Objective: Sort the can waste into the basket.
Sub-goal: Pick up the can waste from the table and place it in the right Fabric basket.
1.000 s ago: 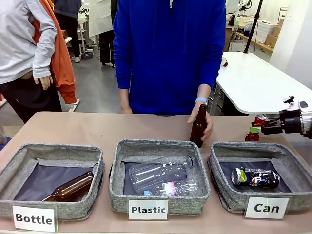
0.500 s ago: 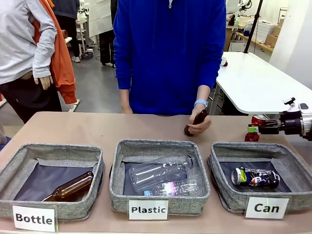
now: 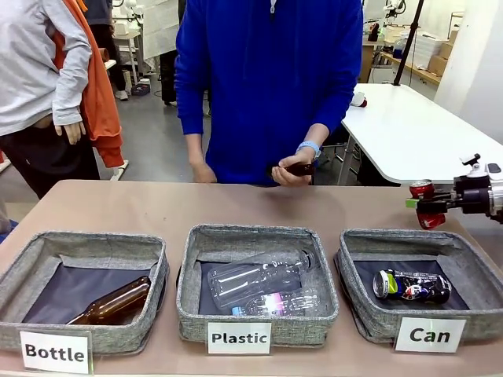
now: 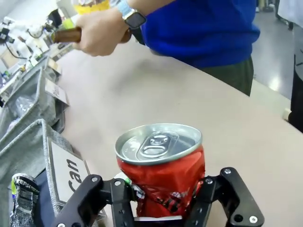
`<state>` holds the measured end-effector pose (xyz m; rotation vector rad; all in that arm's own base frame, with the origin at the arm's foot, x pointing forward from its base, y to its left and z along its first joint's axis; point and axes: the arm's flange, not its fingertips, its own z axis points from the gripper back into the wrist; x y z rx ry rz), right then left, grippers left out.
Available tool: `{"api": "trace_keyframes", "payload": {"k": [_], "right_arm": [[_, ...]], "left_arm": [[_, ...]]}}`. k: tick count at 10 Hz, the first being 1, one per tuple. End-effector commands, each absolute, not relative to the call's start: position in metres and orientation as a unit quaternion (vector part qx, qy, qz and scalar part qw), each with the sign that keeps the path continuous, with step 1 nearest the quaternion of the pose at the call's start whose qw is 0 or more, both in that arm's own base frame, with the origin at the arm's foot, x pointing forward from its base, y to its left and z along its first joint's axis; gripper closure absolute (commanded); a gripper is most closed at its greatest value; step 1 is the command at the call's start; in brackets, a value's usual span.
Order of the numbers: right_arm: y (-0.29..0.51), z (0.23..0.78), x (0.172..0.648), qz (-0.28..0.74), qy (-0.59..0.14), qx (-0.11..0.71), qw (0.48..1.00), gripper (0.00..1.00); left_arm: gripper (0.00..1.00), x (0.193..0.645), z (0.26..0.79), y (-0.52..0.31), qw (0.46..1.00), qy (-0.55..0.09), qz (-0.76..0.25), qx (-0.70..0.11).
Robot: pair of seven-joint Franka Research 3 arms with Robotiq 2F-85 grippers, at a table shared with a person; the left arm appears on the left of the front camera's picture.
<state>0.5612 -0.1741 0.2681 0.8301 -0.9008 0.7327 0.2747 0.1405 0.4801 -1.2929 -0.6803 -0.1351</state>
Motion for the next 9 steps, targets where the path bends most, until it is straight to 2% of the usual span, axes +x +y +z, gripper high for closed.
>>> {"api": "trace_keyframes", "payload": {"k": [1, 4, 5, 6, 9], "right_arm": [[-0.174, 0.302, 0.542, 0.368, -0.461, 0.351, 0.727, 1.0], [-0.167, 0.363, 0.494, 0.416, -0.456, 0.322, 0.718, 1.0], [-0.15, 0.384, 0.464, 0.411, -0.398, 0.361, 0.737, 1.0], [-0.128, 0.393, 0.438, 0.41, -0.318, 0.365, 0.773, 1.0], [-0.073, 0.386, 0.385, 0.491, -0.143, 0.332, 0.793, 1.0]], "left_arm": [[0.0, 0.273, 0.484, 0.142, 0.744, -0.305, -0.064, -0.592], [0.0, 0.273, 0.484, 0.142, 0.744, -0.305, -0.064, -0.592], [0.0, 0.273, 0.484, 0.142, 0.744, -0.305, -0.064, -0.592], [0.0, 0.273, 0.484, 0.142, 0.744, -0.305, -0.064, -0.592], [0.0, 0.273, 0.484, 0.142, 0.744, -0.305, -0.064, -0.592]]}}
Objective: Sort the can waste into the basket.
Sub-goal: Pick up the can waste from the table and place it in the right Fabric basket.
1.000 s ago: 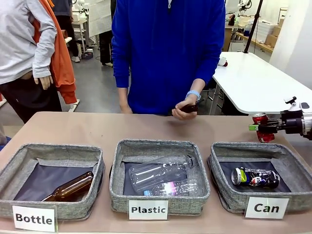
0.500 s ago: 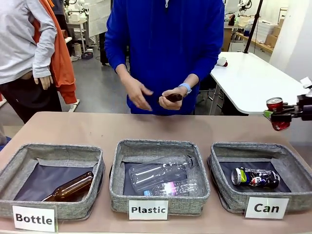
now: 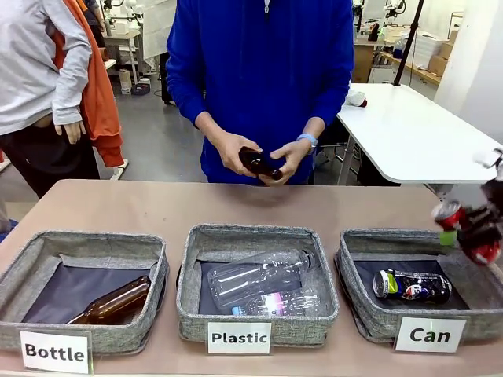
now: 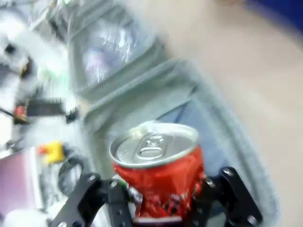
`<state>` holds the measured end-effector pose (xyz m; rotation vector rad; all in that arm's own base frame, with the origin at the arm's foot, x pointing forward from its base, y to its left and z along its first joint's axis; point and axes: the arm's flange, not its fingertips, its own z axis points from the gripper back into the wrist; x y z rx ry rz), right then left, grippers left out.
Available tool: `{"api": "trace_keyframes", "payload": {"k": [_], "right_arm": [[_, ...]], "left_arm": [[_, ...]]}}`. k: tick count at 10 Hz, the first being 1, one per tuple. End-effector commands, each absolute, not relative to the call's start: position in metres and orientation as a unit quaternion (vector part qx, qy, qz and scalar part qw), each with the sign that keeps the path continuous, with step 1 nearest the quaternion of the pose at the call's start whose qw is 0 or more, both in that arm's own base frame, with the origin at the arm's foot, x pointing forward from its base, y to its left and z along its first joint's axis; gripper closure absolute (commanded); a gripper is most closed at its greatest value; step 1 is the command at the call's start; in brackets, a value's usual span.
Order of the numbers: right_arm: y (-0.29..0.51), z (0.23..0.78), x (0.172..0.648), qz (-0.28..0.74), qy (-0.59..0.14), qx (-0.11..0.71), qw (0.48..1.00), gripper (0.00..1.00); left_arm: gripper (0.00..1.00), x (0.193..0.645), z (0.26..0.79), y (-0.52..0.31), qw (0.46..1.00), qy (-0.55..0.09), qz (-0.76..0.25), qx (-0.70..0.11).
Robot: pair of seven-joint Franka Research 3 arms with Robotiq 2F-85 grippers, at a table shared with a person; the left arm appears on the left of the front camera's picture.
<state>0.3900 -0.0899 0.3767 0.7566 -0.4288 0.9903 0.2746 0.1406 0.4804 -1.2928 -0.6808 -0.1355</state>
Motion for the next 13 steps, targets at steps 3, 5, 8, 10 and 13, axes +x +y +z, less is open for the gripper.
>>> {"api": "trace_keyframes", "payload": {"k": [3, 5, 8, 10, 13], "right_arm": [[-0.041, 0.371, 0.373, 0.53, -0.094, 0.281, 0.794, 1.0], [-0.036, 0.367, 0.36, 0.55, -0.107, 0.276, 0.781, 1.0], [-0.031, 0.36, 0.358, 0.551, -0.143, 0.268, 0.777, 0.45], [-0.036, 0.359, 0.36, 0.545, -0.143, 0.281, 0.777, 0.0], [-0.049, 0.358, 0.362, 0.556, -0.163, 0.296, 0.759, 0.21]], "left_arm": [[0.0, 0.273, 0.484, 0.142, 0.744, -0.305, -0.064, -0.592], [0.0, 0.273, 0.484, 0.142, 0.744, -0.305, -0.064, -0.592], [0.0, 0.273, 0.484, 0.142, 0.744, -0.305, -0.064, -0.592], [0.0, 0.244, 0.522, 0.183, 0.734, -0.378, -0.069, -0.56], [0.0, 0.179, 0.551, 0.265, 0.752, -0.414, -0.077, -0.507]]}}
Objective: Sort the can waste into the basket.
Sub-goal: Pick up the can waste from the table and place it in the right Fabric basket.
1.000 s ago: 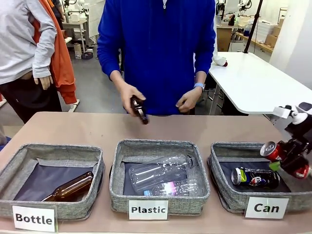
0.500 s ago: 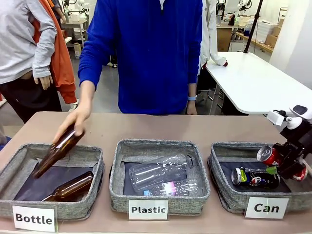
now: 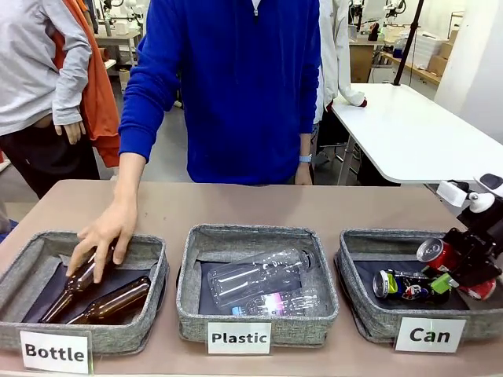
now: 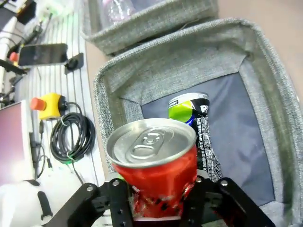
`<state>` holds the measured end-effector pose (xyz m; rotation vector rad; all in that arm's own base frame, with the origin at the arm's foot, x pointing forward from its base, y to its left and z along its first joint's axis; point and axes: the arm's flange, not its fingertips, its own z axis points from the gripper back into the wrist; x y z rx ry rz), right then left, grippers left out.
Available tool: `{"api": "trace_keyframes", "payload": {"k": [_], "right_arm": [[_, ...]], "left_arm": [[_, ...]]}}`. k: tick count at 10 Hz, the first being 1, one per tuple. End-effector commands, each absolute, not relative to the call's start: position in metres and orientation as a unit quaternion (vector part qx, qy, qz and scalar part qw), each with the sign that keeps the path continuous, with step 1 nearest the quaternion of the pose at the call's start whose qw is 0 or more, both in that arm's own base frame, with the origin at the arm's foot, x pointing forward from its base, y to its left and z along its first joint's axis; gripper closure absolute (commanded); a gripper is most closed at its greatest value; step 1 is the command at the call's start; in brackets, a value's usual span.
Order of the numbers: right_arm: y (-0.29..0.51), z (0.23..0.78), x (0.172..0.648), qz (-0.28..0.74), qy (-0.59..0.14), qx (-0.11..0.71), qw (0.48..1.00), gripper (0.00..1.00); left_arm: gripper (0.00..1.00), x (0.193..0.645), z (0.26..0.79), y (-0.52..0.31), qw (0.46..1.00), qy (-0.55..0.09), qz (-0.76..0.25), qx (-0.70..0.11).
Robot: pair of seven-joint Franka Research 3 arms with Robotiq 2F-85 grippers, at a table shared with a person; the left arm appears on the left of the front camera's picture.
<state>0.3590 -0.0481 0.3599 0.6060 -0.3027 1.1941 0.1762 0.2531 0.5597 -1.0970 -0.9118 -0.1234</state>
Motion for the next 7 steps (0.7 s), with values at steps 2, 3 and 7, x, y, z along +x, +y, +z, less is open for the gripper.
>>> {"api": "trace_keyframes", "payload": {"k": [2, 3, 7], "right_arm": [[-0.06, 0.362, 0.36, 0.55, -0.19, 0.305, 0.754, 0.0], [-0.064, 0.362, 0.36, 0.547, -0.206, 0.3, 0.754, 0.0], [-0.068, 0.367, 0.361, 0.517, -0.247, 0.318, 0.755, 0.0]], "left_arm": [[0.0, 0.172, 0.546, 0.26, 0.75, -0.408, -0.075, -0.515], [0.0, 0.174, 0.543, 0.253, 0.743, -0.407, -0.076, -0.526], [0.0, 0.177, 0.546, 0.24, 0.727, -0.418, -0.081, -0.54]]}}
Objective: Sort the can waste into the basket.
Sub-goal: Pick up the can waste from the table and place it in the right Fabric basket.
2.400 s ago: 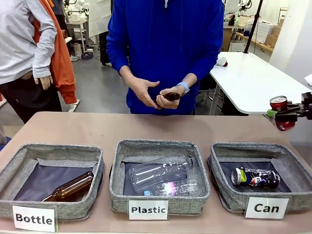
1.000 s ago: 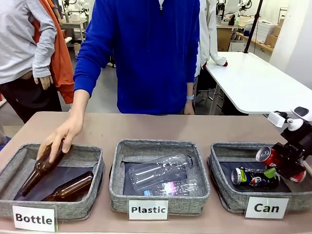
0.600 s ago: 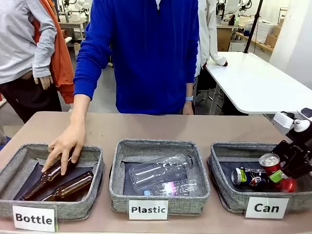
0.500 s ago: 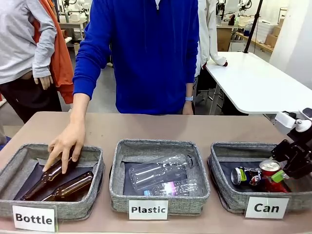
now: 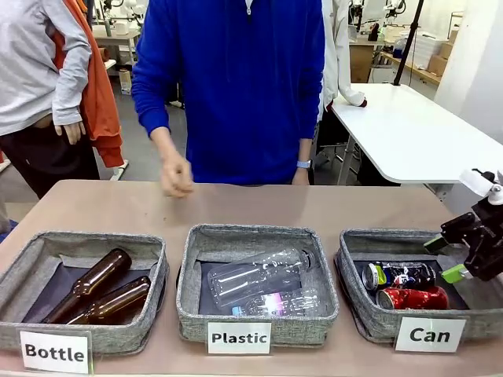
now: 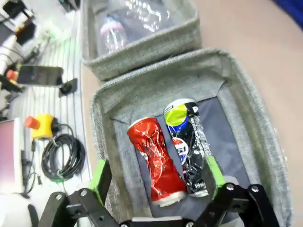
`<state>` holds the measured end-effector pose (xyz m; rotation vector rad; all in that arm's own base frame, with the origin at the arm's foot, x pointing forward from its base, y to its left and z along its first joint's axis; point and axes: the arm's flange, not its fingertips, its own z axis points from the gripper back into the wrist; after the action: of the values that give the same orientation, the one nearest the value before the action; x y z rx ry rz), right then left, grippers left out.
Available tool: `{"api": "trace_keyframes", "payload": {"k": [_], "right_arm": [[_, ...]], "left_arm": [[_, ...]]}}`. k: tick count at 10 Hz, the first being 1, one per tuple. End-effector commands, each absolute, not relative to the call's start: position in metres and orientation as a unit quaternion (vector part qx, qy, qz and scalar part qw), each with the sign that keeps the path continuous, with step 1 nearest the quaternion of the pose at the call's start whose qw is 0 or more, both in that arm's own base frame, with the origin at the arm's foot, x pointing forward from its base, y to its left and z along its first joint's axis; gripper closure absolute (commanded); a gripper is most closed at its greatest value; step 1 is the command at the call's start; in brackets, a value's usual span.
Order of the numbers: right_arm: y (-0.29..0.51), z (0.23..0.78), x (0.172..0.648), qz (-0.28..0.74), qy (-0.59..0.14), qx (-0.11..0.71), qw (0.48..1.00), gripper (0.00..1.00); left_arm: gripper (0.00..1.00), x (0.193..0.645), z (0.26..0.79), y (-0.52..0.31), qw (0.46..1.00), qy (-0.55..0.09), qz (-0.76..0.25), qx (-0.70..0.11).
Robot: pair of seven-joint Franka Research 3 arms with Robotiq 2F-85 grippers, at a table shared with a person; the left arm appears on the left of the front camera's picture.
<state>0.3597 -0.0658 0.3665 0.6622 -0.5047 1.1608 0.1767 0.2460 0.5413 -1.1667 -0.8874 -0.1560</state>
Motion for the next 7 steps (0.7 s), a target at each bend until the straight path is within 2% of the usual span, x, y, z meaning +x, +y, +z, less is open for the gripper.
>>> {"api": "trace_keyframes", "payload": {"k": [1, 2, 4, 5, 7], "right_arm": [[-0.073, 0.373, 0.364, 0.433, -0.25, 0.359, 0.788, 0.0], [-0.079, 0.381, 0.365, 0.357, -0.259, 0.412, 0.797, 0.0], [-0.092, 0.399, 0.37, 0.097, -0.318, 0.57, 0.751, 0.0], [-0.105, 0.403, 0.366, 0.04, -0.319, 0.61, 0.724, 0.0], [-0.133, 0.406, 0.357, -0.049, -0.283, 0.662, 0.693, 0.0]], "left_arm": [[0.0, 0.184, 0.547, 0.223, 0.727, -0.423, -0.093, -0.533], [0.0, 0.193, 0.544, 0.195, 0.714, -0.4, -0.124, -0.561], [0.0, 0.217, 0.522, 0.104, 0.689, -0.311, -0.216, -0.617], [0.0, 0.227, 0.509, 0.067, 0.678, -0.262, -0.23, -0.647], [0.0, 0.233, 0.479, 0.037, 0.701, -0.213, -0.232, -0.639]]}}
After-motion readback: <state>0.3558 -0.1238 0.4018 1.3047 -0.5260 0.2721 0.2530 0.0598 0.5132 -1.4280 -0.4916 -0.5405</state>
